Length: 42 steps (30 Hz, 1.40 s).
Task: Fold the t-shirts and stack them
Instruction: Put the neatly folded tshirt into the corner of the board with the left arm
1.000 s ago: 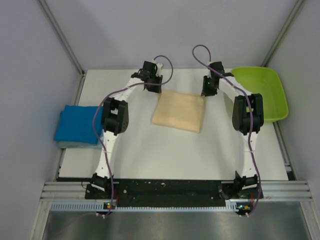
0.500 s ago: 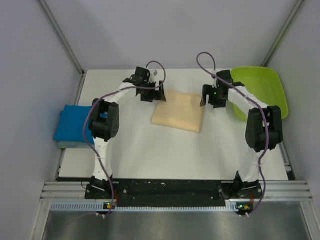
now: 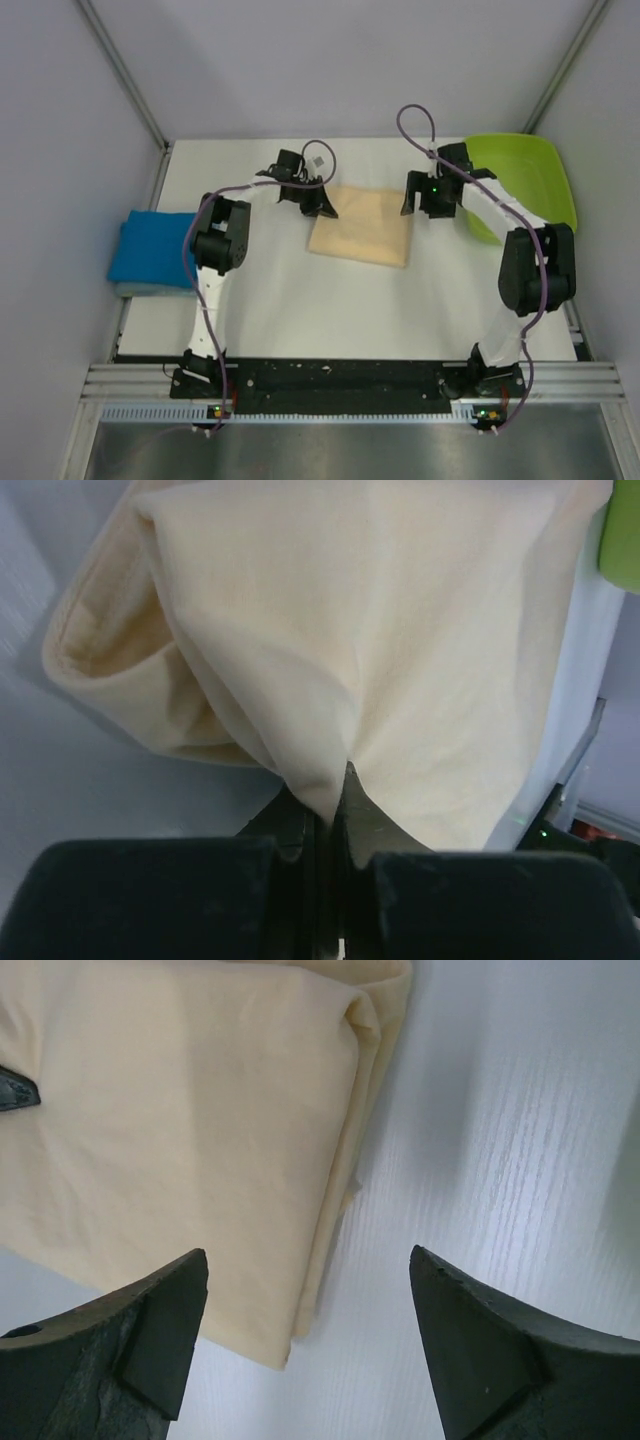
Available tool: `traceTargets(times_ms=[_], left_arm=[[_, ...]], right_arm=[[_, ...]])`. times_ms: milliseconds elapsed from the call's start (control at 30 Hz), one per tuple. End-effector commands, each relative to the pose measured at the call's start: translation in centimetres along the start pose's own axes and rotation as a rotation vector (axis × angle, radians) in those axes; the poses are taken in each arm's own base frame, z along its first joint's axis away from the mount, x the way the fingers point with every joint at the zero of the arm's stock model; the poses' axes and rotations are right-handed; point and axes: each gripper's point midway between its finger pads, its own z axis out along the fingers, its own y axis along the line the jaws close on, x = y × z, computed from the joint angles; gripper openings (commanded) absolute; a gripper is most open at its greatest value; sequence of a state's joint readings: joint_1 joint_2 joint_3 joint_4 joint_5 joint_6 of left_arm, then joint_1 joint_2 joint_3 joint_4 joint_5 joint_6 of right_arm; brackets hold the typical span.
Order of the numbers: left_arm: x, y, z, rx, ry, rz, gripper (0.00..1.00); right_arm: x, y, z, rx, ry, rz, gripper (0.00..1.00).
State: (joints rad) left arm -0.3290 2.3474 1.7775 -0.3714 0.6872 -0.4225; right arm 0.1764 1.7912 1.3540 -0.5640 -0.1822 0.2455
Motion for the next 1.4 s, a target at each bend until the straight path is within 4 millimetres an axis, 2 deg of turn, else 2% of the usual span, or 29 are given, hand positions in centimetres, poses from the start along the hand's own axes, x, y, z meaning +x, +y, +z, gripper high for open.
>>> traceTargets(times_ms=[0, 33, 67, 133, 267, 433, 600, 700, 867, 1033, 1167, 1267, 1367], left_arm=[[1.5, -2.0, -3.4, 0.097, 0.033, -0.059, 0.0], [1.5, -1.8, -4.7, 0.072, 0.021, -0.041, 0.0], [1.9, -1.7, -6.0, 0.042, 0.015, 0.0, 0.0], [2.7, -1.0, -8.5, -0.034, -0.002, 0.131, 0.0], [5.2, 0.9, -13.5, -0.158, 0.063, 0.256, 0.0], [8.6, 3.9, -20.1, -0.269, 0.223, 0.274, 0.0], [11.2, 7.3, -27.2, -0.451, 0.265, 0.265, 0.0], [11.2, 8.4, -31.5, -0.601, 0.236, 0.273, 0.0], [11.2, 9.3, -37.4, -0.807, 0.203, 0.276, 0.0], [11.6, 10.1, -41.5, -0.949, 0.207, 0.264, 0.0], [9.9, 10.4, -45.1, -1.061, 0.112, 0.252, 0.0], [7.8, 9.4, -46.5, -1.068, 0.014, 0.275, 0.0], [6.1, 8.7, -45.7, -1.006, -0.054, 0.314, 0.0]], right_arm=[[-2.4, 1.5, -4.3, -0.031, -0.14, -0.037, 0.84], [-2.3, 1.6, -4.8, -0.035, -0.149, -0.037, 0.98], [-2.2, 1.7, -5.1, -0.038, -0.153, -0.036, 0.99], [-2.2, 1.7, -5.9, -0.039, -0.17, -0.043, 0.99], [-2.1, 1.5, -7.1, -0.023, -0.199, -0.056, 0.99], [-2.2, 0.9, -8.2, 0.015, -0.221, -0.088, 0.99], [-2.2, 0.4, -8.8, 0.046, -0.231, -0.106, 0.99], [-2.3, 0.2, -8.9, 0.06, -0.235, -0.117, 0.99], [-2.3, -0.1, -8.8, 0.072, -0.234, -0.132, 0.99], [-2.2, -0.3, -8.8, 0.08, -0.228, -0.145, 0.99], [-2.2, -0.4, -8.6, 0.081, -0.225, -0.155, 0.99], [-2.2, -0.7, -8.5, 0.093, -0.22, -0.166, 0.99], [-2.0, -1.0, -8.4, 0.11, -0.217, -0.174, 0.99]])
